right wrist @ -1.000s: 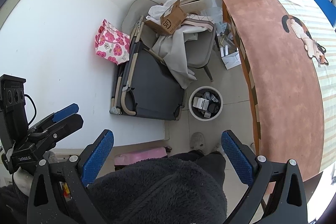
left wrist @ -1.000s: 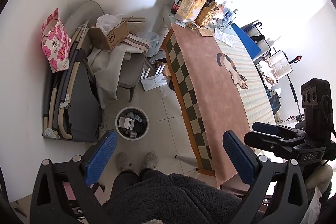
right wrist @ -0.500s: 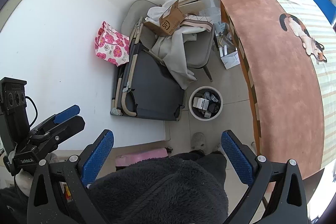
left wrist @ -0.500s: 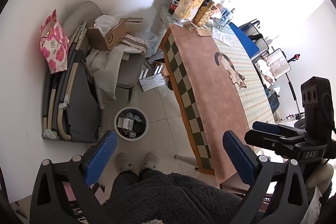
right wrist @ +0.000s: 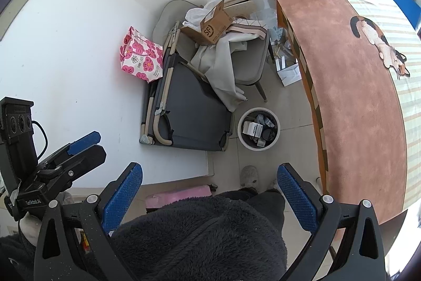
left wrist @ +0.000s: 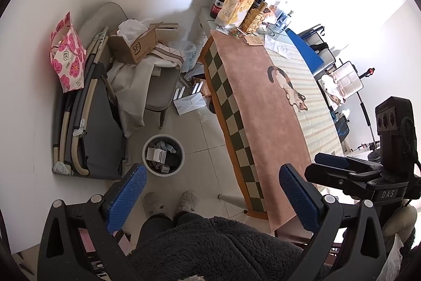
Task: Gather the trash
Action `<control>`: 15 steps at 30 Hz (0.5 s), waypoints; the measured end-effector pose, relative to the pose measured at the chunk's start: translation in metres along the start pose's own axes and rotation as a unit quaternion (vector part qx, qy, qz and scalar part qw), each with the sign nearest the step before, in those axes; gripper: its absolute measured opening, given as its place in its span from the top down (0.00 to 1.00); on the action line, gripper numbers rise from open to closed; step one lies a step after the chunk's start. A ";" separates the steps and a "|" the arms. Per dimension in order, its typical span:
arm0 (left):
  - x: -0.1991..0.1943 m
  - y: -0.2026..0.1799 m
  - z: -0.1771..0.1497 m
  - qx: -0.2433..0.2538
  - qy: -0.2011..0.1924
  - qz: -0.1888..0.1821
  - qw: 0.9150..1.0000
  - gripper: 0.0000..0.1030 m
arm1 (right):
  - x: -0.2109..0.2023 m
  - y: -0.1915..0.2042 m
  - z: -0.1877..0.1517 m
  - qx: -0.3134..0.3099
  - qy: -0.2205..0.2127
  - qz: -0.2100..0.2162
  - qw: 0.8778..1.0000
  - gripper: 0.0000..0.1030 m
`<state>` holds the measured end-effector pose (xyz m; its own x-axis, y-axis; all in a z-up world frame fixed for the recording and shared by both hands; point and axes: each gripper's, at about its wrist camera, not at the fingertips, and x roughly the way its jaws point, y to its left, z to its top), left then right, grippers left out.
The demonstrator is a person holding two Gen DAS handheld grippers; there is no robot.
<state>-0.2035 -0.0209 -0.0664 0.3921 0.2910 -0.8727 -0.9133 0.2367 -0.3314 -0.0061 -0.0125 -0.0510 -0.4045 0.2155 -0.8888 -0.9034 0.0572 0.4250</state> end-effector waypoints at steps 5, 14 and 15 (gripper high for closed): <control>0.001 0.002 0.001 0.000 0.000 0.000 1.000 0.00 | 0.000 0.000 0.000 0.000 0.000 0.000 1.000 0.00; 0.000 0.002 0.002 0.001 0.000 -0.001 1.000 0.00 | 0.000 0.002 0.001 0.002 -0.001 0.001 1.000 0.00; -0.001 0.001 0.001 0.001 0.000 0.000 1.000 0.00 | 0.000 0.002 0.001 0.001 -0.001 0.000 1.000 0.00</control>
<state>-0.2041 -0.0200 -0.0656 0.3924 0.2914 -0.8724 -0.9130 0.2385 -0.3310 -0.0081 -0.0116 -0.0500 -0.4051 0.2171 -0.8881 -0.9027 0.0592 0.4262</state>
